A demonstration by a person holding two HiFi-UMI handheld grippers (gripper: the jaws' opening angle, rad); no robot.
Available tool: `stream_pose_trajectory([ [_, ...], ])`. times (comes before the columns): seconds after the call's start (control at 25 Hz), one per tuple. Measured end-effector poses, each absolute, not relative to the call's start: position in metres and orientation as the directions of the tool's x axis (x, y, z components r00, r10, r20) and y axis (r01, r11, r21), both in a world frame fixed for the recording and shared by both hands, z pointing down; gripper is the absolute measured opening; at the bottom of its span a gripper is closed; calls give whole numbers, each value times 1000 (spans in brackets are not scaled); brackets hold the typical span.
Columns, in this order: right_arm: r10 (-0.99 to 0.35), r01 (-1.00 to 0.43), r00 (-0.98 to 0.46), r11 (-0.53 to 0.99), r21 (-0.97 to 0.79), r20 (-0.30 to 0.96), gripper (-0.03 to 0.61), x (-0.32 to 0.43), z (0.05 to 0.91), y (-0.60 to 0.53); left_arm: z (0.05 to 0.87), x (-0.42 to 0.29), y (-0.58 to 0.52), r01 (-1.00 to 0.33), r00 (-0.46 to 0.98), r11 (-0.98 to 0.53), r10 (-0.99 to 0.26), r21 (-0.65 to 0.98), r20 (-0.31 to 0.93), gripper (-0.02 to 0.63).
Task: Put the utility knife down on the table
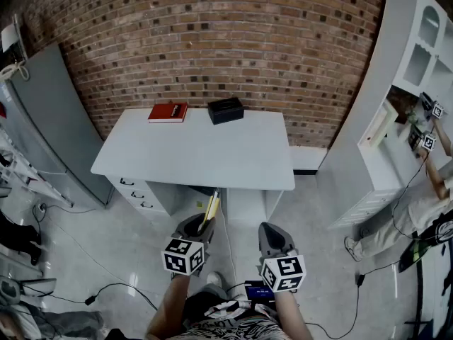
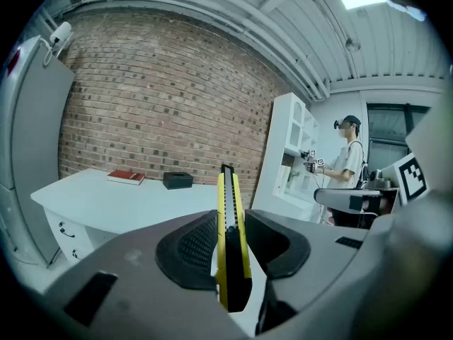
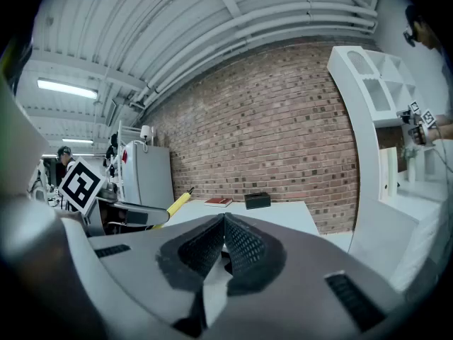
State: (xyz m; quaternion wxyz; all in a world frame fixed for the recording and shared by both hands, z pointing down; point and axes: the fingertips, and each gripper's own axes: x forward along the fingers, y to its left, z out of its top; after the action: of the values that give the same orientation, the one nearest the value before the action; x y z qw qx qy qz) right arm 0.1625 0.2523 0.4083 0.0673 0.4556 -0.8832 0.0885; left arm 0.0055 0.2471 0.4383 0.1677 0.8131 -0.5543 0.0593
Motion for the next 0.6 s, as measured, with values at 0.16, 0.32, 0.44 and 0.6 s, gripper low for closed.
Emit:
stream_pose_trajectory([
  [0.16, -789, -815, -578, 573, -87, 209, 0, 162, 408, 257, 438, 5, 257, -923, 375, -327, -883, 205, 283, 123],
  [0.32, -780, -806, -589, 586, -85, 213, 0, 160, 407, 262, 435, -1, 265, -929, 354, -301, -894, 216, 274, 123],
  [0.44, -774, -798, -601, 596, -91, 200, 0, 158, 405, 263, 435, -5, 270, -933, 338, -283, -903, 223, 266, 123],
  [0.6, -776, -800, -600, 590, -111, 195, 0, 153, 408, 259, 441, -13, 269, -937, 330, -277, -903, 213, 277, 123],
])
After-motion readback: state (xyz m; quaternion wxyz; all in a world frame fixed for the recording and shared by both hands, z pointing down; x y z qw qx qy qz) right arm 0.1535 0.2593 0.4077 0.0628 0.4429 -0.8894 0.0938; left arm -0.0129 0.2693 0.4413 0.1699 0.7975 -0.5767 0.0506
